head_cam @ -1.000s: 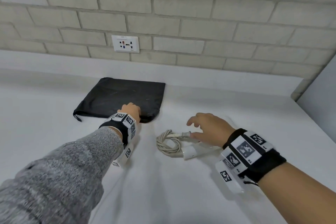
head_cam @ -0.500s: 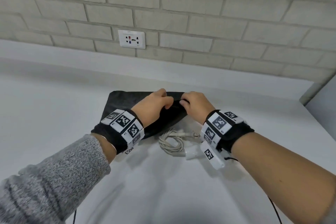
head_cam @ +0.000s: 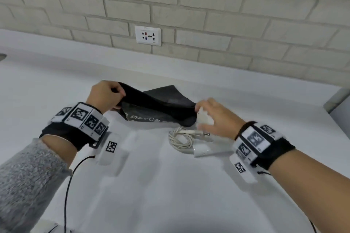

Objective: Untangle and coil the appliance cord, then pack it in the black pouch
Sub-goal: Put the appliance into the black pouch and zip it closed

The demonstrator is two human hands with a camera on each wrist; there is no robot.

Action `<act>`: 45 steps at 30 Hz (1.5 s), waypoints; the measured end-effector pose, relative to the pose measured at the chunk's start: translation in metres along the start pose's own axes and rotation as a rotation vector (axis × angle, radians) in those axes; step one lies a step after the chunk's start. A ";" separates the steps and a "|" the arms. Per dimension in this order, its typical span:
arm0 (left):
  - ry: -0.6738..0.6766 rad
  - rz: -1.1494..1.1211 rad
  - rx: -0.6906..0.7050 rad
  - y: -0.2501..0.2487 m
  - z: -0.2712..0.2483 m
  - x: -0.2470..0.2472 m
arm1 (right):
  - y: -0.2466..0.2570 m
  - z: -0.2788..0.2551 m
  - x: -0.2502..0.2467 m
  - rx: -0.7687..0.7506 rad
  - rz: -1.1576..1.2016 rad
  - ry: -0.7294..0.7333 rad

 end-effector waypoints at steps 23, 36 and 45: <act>0.316 0.360 0.356 -0.036 -0.050 0.023 | 0.036 -0.026 0.012 -0.201 0.198 0.179; 0.448 0.236 0.526 -0.090 -0.089 0.020 | 0.146 -0.038 -0.063 -0.515 0.691 0.208; 0.219 -0.015 0.626 -0.085 -0.100 0.005 | 0.092 -0.011 0.001 -0.283 0.092 0.213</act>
Point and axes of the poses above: each hand's wrist, its own z-axis towards the middle knuckle, its own x-axis out of the palm, y = z × x, the point moved 7 cm from there along z, towards the middle knuckle, and after that the axes turned 3 degrees about x, right-handed, at the moved point
